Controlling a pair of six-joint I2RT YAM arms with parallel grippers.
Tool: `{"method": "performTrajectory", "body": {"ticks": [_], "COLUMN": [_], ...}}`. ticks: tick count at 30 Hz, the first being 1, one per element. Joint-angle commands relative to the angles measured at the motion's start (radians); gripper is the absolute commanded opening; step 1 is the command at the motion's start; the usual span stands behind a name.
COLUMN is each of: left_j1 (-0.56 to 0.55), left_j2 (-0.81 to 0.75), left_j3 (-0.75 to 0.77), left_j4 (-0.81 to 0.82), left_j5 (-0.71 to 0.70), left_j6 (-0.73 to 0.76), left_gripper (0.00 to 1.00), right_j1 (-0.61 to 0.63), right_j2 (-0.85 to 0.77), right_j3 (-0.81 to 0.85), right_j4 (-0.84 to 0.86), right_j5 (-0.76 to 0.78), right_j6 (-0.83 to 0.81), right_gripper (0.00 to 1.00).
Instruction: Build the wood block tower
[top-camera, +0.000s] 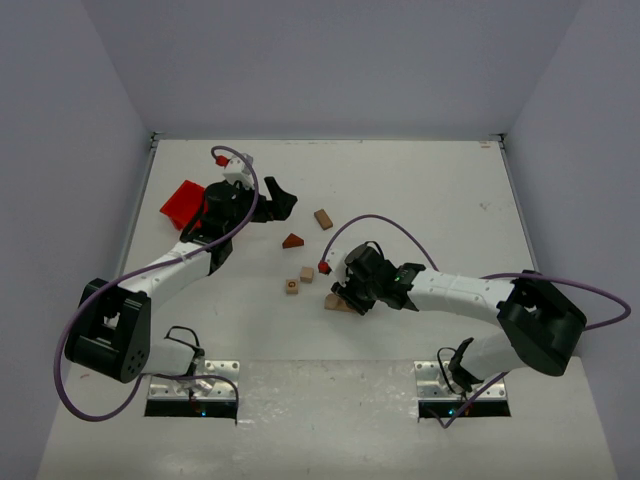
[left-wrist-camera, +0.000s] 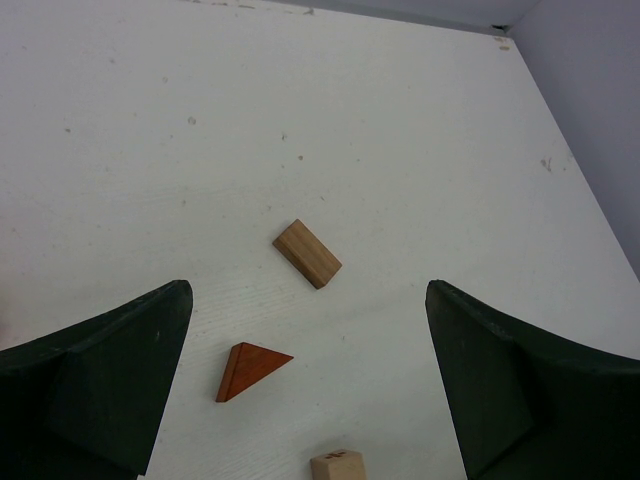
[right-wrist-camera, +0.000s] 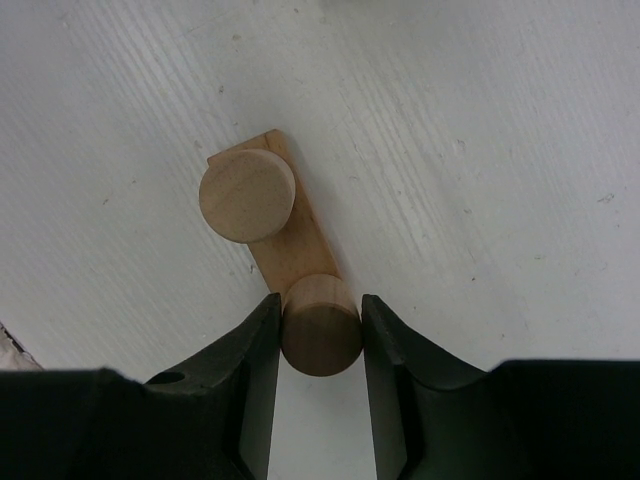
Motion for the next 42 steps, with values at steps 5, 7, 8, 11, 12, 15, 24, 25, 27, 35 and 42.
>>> {"method": "performTrajectory", "body": {"ticks": [5,7,8,11,12,15,24,25,27,35,42], "left_j1": [0.015,0.015,0.015,0.015,0.015,0.015,0.015,0.015,0.015,0.025,0.041], "left_j2": [-0.015,-0.015,-0.015,-0.015,-0.015,-0.018,-0.036,-0.044,-0.065,-0.144,-0.162], "left_j3": [-0.001,-0.001,-0.001,-0.001,-0.001,0.002,0.016,0.018,0.025,0.001,-0.021], "left_j4": [0.052,0.053,0.055,0.058,0.058,0.052,0.022,0.015,-0.009,-0.071,-0.063], "left_j5": [0.019,0.025,0.025,0.033,0.034,0.051,0.056,0.049,0.019,-0.173,-0.265], "left_j6": [0.001,0.002,0.004,0.004,0.004,0.006,-0.005,-0.009,-0.018,-0.050,-0.064], "left_gripper": [1.00,1.00,1.00,1.00,1.00,1.00,1.00,1.00,1.00,1.00,1.00], "right_j1": [0.004,0.004,0.004,0.004,0.004,0.004,0.002,-0.001,-0.029,-0.268,-0.269], "right_j2": [-0.019,-0.031,-0.041,-0.065,-0.069,-0.140,-0.310,-0.306,-0.271,0.017,0.368], "right_j3": [0.021,0.022,0.022,0.028,0.029,0.042,0.105,0.124,0.189,0.389,0.711], "right_j4": [0.013,0.013,0.014,0.003,-0.004,-0.026,0.027,0.040,0.040,0.035,-0.047], "right_j5": [-0.010,-0.010,-0.011,-0.021,-0.022,-0.030,0.058,0.138,0.241,0.019,0.027], "right_j6": [0.008,0.008,0.008,0.007,0.008,0.019,0.038,0.058,0.091,0.184,0.066], "right_gripper": [0.54,0.54,0.57,0.60,0.60,0.64,0.99,0.99,0.99,0.99,0.99]}}
